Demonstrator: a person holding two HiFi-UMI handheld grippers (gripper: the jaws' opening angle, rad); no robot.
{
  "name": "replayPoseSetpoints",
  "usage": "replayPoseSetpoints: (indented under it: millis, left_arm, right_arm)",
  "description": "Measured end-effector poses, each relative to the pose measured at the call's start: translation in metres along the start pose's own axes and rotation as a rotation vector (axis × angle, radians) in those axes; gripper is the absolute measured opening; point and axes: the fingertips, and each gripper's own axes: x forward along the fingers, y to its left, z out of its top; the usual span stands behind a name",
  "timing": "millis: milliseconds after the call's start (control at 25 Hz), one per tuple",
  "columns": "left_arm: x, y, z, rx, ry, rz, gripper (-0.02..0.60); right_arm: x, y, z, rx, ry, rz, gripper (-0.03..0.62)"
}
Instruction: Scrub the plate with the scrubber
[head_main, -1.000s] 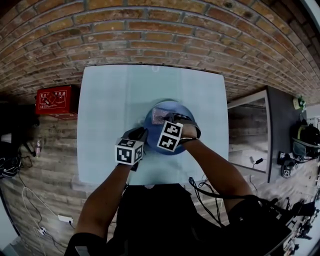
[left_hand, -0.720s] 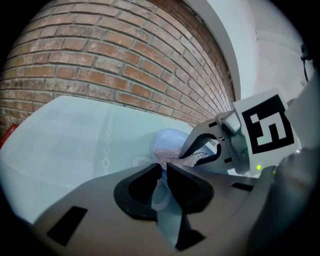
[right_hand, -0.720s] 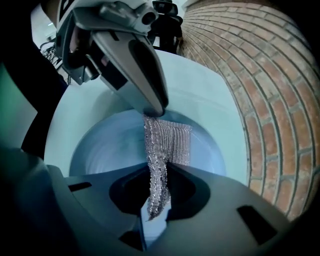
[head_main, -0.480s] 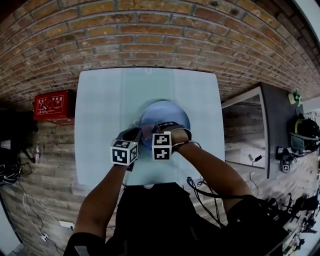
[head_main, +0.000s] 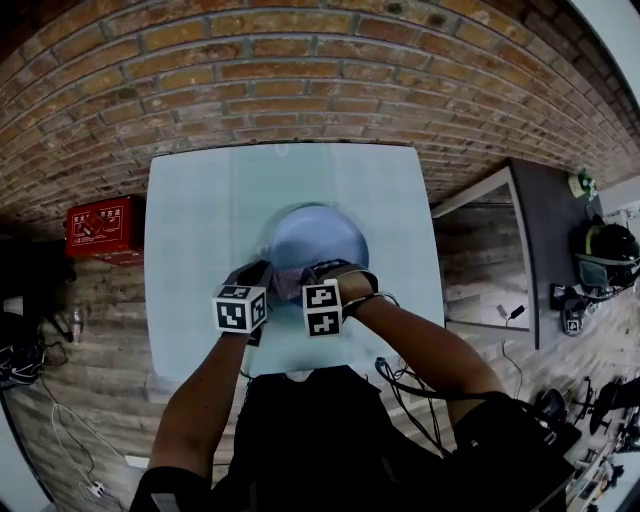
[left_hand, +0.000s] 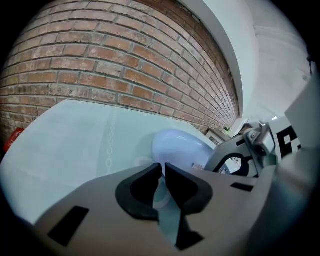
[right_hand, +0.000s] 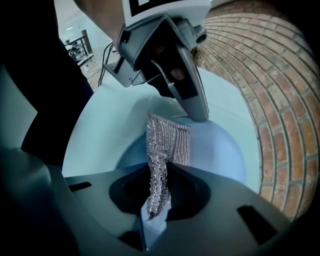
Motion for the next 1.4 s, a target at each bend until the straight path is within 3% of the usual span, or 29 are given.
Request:
replayPoseSetpoints:
  millis: [240, 480, 680, 960, 1160, 1400]
  left_arm:
    - [0.000, -0.003, 0.000, 0.023, 0.002, 0.021, 0.053]
    - [-0.001, -0.002, 0.001, 0.036, 0.006, 0.041, 0.054]
    - [0.000, -0.004, 0.001, 0.018, 0.003, 0.056, 0.054]
    - [0.003, -0.001, 0.002, -0.012, 0.009, 0.081, 0.052]
    - [0.001, -0.002, 0.000, 0.033, 0.039, 0.104, 0.052]
    - [0.001, 0.000, 0.000, 0.028, 0.043, 0.129, 0.051]
  right_arm:
    - [-0.005, -0.001, -0.005, 0.001, -0.031, -0.017, 0.071]
    - [-0.032, -0.074, -0.041, 0.112, -0.052, -0.219, 0.070]
    - [-0.029, -0.109, -0.080, 0.109, 0.022, -0.278, 0.069]
    - [-0.008, -0.107, -0.080, 0.021, 0.097, -0.285, 0.069]
    - [0.006, -0.095, -0.089, 0.113, 0.166, -0.214, 0.069]
    - [0.006, -0.079, -0.099, 0.189, 0.217, -0.160, 0.069]
